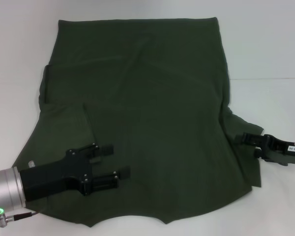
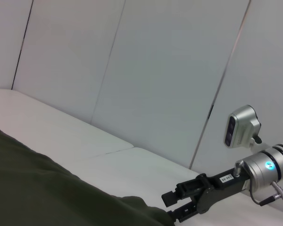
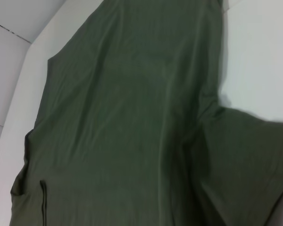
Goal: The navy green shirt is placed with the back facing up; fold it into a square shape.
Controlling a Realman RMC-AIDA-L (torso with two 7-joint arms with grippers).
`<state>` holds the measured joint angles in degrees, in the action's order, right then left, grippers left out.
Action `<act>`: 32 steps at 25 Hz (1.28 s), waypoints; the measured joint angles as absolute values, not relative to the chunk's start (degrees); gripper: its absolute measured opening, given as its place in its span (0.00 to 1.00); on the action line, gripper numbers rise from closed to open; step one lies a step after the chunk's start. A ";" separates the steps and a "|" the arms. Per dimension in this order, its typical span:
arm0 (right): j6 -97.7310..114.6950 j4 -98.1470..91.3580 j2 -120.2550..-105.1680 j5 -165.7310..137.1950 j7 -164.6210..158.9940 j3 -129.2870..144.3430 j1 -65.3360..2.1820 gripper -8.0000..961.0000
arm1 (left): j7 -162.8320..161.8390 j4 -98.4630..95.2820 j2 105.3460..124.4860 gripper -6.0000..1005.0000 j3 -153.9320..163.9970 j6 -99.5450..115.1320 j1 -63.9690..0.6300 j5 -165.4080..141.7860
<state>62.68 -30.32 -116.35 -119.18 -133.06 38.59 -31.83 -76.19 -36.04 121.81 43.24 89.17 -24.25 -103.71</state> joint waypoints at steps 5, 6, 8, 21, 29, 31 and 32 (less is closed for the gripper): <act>63.40 -30.34 -116.19 -119.18 -132.97 38.07 -31.04 0.89 | -76.20 -36.04 121.83 0.87 43.24 89.18 -24.25 -103.71; 63.46 -30.34 -116.19 -119.18 -132.78 37.69 -30.97 0.89 | -76.20 -36.03 121.85 0.87 43.24 89.18 -24.26 -103.71; 63.62 -30.27 -116.24 -119.18 -132.04 36.51 -30.94 0.89 | -76.21 -36.04 121.88 0.87 43.27 89.19 -24.28 -103.71; 62.42 -28.41 -116.51 -119.18 -129.84 35.05 -31.51 0.69 | -76.29 -36.04 121.90 0.87 43.54 89.09 -24.60 -103.71; 61.69 -28.42 -116.96 -119.16 -128.46 34.63 -31.70 0.33 | -76.29 -36.30 121.84 0.87 43.17 88.91 -24.29 -103.71; 61.42 -28.35 -116.92 -119.16 -128.46 34.68 -31.76 0.25 | -76.29 -36.25 121.83 0.87 43.15 88.84 -24.33 -103.71; 61.36 -28.33 -116.92 -119.16 -128.46 34.69 -31.80 0.21 | -76.29 -36.23 121.82 0.87 43.15 88.83 -24.37 -103.71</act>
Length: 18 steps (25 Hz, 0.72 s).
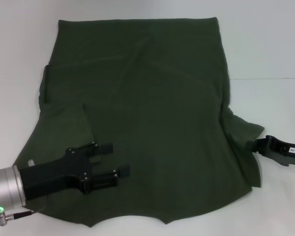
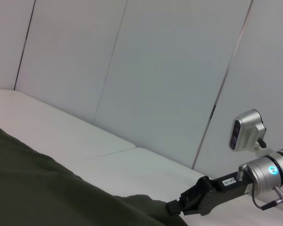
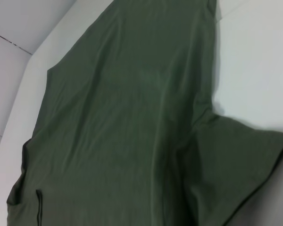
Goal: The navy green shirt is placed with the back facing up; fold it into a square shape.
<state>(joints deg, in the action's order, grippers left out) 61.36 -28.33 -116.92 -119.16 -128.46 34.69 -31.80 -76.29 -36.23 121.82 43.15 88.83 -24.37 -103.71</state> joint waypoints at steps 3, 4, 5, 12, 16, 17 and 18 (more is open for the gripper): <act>60.87 -28.25 -116.91 -119.15 -128.46 34.71 -31.90 0.13 | -76.29 -36.16 121.82 0.87 43.15 88.80 -24.50 -103.71; 60.56 -28.23 -116.92 -119.14 -128.46 34.71 -31.91 0.11 | -76.29 -36.15 121.81 0.87 43.15 88.77 -24.55 -103.71; 59.89 -28.21 -117.00 -119.13 -128.46 34.71 -31.96 0.08 | -76.29 -36.15 121.82 0.87 43.15 88.74 -24.59 -103.71; 58.35 -28.11 -117.22 -117.52 -126.24 33.74 -32.08 0.02 | -76.29 -36.23 121.81 0.87 43.15 88.56 -24.87 -103.71; 55.92 -28.11 -117.09 -114.72 -124.40 33.55 -31.88 0.02 | -76.29 -36.13 121.83 0.87 43.32 88.09 -25.15 -103.71; 55.24 -28.11 -116.95 -114.47 -124.16 33.53 -31.94 0.02 | -76.29 -36.13 121.88 0.87 43.36 87.96 -25.15 -103.71; 54.50 -28.10 -116.81 -114.34 -123.97 33.55 -32.08 0.03 | -76.28 -36.12 121.94 0.87 43.38 87.86 -25.15 -103.71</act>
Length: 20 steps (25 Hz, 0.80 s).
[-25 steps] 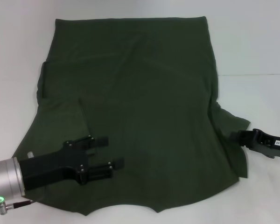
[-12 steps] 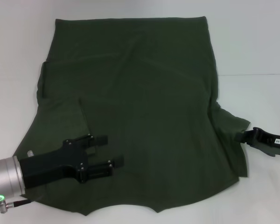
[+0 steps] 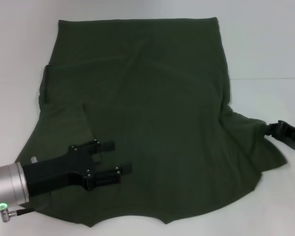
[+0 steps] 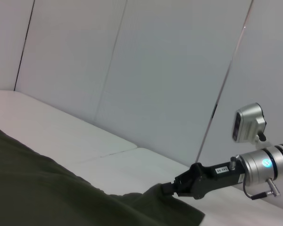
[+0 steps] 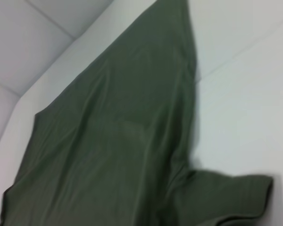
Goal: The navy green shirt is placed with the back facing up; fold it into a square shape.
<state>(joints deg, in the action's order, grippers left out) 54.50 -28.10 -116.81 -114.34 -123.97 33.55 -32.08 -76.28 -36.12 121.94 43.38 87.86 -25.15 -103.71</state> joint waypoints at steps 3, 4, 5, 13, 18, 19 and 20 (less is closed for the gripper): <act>52.74 -28.06 -116.43 -114.26 -123.50 33.81 -32.83 0.03 | -76.24 -36.12 122.07 0.87 43.25 87.55 -25.15 -103.71; 52.23 -28.04 -116.28 -114.25 -123.29 33.88 -33.13 0.03 | -76.23 -36.12 122.11 0.87 43.19 87.46 -25.15 -103.71; 51.82 -28.04 -116.11 -114.25 -123.05 33.93 -33.50 0.03 | -76.22 -36.12 122.16 0.87 43.15 87.38 -25.14 -103.71; 50.01 -28.03 -115.32 -114.51 -120.06 34.27 -36.70 0.05 | -76.07 -36.03 122.32 0.87 43.14 87.27 -24.78 -103.41; 49.67 -28.03 -114.46 -114.53 -120.03 34.46 -38.00 0.06 | -76.22 -36.03 122.34 0.87 43.15 87.27 -24.78 -103.31; 49.67 -28.03 -114.32 -114.53 -120.02 34.49 -38.20 0.06 | -76.22 -36.03 122.34 0.87 43.16 87.27 -24.78 -103.30; 49.65 -28.03 -114.19 -114.53 -120.03 34.53 -38.37 0.06 | -76.23 -36.03 122.34 0.87 43.16 87.27 -24.78 -103.28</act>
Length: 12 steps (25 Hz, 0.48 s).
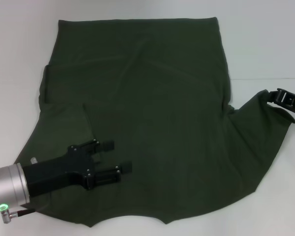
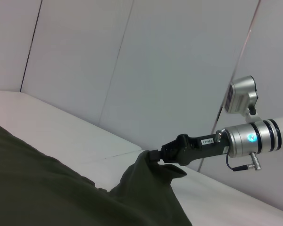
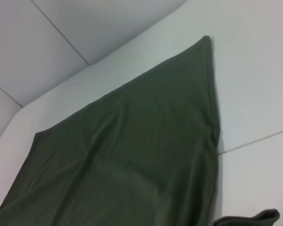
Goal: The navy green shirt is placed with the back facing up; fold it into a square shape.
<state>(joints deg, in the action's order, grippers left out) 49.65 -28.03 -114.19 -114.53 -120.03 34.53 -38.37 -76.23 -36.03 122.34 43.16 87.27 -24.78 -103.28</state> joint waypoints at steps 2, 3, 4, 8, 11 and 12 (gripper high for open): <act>49.57 -28.03 -114.05 -114.53 -119.93 34.67 -38.62 0.06 | -76.24 -36.03 122.39 0.87 43.16 87.27 -24.78 -103.27; 49.52 -28.03 -114.01 -114.53 -119.84 34.71 -38.73 0.06 | -76.24 -36.03 122.41 0.87 43.16 87.27 -24.78 -103.27; 49.50 -28.03 -113.97 -114.53 -119.73 34.74 -38.84 0.07 | -76.25 -36.03 122.43 0.87 43.16 87.27 -24.78 -103.27; 49.56 -28.20 -113.67 -114.52 -119.52 34.74 -39.14 0.07 | -76.27 -36.03 122.45 0.87 43.15 87.28 -24.78 -103.26; 50.05 -28.55 -113.59 -114.52 -119.52 34.74 -39.19 0.08 | -76.29 -35.95 122.43 0.87 43.15 87.33 -24.78 -103.27; 50.14 -28.57 -113.58 -114.52 -119.52 34.73 -39.19 0.08 | -76.29 -35.76 122.43 0.87 43.16 87.36 -24.78 -103.27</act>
